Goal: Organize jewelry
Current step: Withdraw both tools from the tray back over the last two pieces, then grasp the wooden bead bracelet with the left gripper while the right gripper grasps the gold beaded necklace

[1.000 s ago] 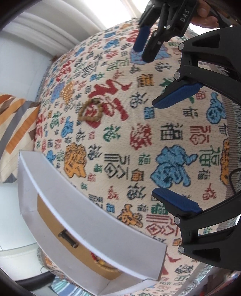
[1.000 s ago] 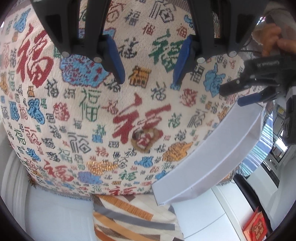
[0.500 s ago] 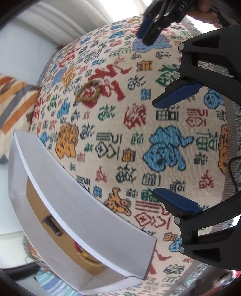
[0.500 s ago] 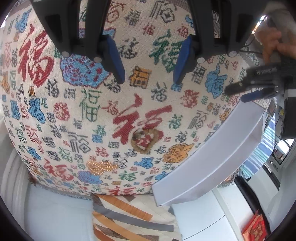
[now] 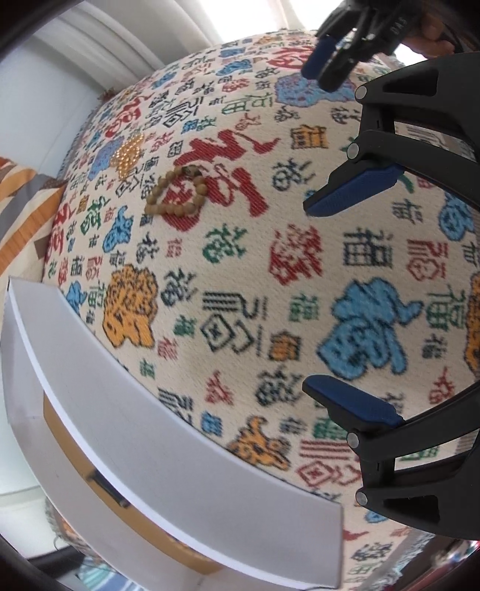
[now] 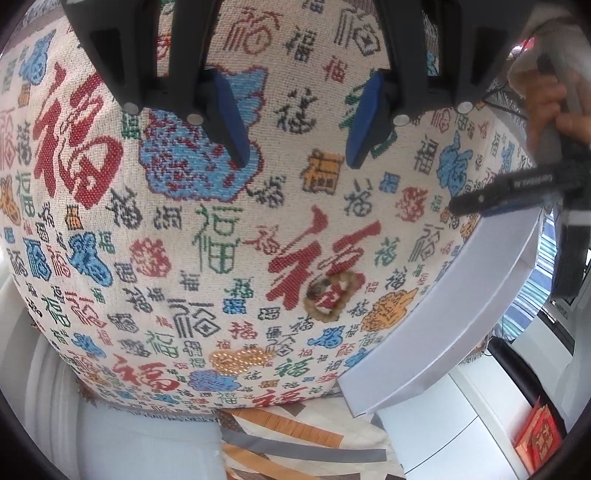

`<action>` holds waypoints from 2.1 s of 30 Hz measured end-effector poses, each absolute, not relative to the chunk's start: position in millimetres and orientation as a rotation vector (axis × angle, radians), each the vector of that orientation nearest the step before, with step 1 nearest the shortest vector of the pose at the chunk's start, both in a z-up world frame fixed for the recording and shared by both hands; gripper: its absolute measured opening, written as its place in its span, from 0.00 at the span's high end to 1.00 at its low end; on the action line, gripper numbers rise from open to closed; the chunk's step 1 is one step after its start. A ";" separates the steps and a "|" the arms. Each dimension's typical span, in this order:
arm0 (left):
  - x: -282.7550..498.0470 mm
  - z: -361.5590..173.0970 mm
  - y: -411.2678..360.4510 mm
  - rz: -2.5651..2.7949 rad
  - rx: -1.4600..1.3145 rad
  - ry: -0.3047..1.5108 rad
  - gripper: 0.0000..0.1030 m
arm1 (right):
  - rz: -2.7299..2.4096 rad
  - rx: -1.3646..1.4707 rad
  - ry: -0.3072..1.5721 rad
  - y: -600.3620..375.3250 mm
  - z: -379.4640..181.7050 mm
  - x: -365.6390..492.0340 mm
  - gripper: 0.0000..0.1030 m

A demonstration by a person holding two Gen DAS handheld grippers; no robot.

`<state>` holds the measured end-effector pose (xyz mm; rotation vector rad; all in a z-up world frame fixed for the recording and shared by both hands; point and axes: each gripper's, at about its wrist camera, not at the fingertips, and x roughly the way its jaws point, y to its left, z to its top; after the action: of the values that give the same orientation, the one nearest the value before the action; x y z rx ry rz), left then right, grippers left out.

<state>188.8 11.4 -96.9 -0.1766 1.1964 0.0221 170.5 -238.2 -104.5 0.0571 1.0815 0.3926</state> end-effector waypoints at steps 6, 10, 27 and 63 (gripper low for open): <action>209.2 -92.1 -3.8 0.023 -0.124 1.179 0.14 | 0.364 0.082 1.090 -252.8 -107.1 174.3 0.46; 214.8 -89.3 -10.9 0.038 -0.076 1.157 0.14 | 0.353 0.098 1.094 -260.8 -109.7 175.3 0.46; 220.6 -96.4 -16.2 0.057 -0.020 1.160 0.14 | 0.366 0.110 1.134 -256.4 -123.1 182.0 0.46; 281.7 -126.5 15.2 0.018 -0.046 1.163 0.89 | 0.345 0.153 1.090 -278.0 -102.2 198.5 0.46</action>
<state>281.7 15.2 -126.5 -0.0458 1.1628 0.0178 198.5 -278.0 -102.2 0.1532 1.0902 0.3448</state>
